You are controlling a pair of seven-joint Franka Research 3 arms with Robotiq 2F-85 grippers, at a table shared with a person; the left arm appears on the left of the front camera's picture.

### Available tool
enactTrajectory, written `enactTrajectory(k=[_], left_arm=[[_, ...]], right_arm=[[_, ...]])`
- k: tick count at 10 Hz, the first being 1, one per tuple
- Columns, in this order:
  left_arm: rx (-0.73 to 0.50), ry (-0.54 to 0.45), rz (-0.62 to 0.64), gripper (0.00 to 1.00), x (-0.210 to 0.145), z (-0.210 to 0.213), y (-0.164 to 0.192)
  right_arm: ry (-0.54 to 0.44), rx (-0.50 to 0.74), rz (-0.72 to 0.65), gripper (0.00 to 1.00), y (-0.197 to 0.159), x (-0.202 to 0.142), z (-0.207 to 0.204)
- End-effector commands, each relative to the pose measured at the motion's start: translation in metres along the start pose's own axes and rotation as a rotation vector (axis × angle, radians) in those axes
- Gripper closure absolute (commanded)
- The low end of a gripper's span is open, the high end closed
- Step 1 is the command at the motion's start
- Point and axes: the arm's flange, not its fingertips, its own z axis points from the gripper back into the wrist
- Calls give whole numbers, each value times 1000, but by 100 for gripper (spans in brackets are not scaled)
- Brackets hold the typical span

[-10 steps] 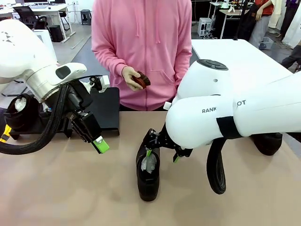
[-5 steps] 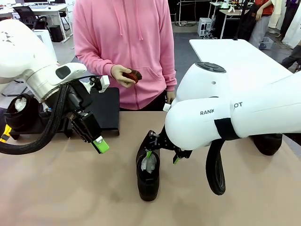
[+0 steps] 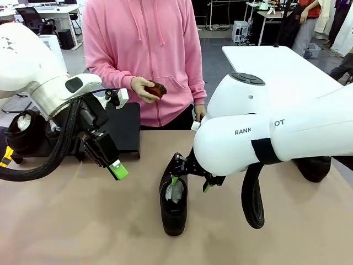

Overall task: Organize the shoes by placing them on the stand.
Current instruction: Place the Shoe from the middle of the table onto the Shoes Stand.

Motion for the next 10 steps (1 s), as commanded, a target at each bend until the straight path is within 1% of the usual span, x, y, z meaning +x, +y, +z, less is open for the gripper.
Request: enactTrajectory(k=[1, 2, 3, 5, 6, 7, 8, 10], left_arm=[[199, 157, 58, 72, 43, -27, -34], [245, 179, 55, 72, 59, -45, -54], [280, 182, 81, 72, 74, -66, -70], [364, 79, 254, 72, 95, -95, -89], [398, 11, 353, 72, 105, -107, -94], [466, -57, 448, 72, 114, -113, -93], [527, -102, 499, 72, 121, -120, -90], [589, -109, 538, 72, 135, -136, -84]], right_arm=[[-40, -33, -128, 0, -37, 6, 24], [-91, -65, -199, 0, -57, 10, 39], [-129, -93, -312, 0, -80, 17, 48], [-173, -90, -431, 0, -111, 22, 61], [-196, -103, -491, 0, -124, 23, 65], [-219, -118, -540, 0, -136, 23, 67], [-228, -131, -583, 0, -148, 23, 67], [-217, -139, -610, 0, -163, 24, 62]])
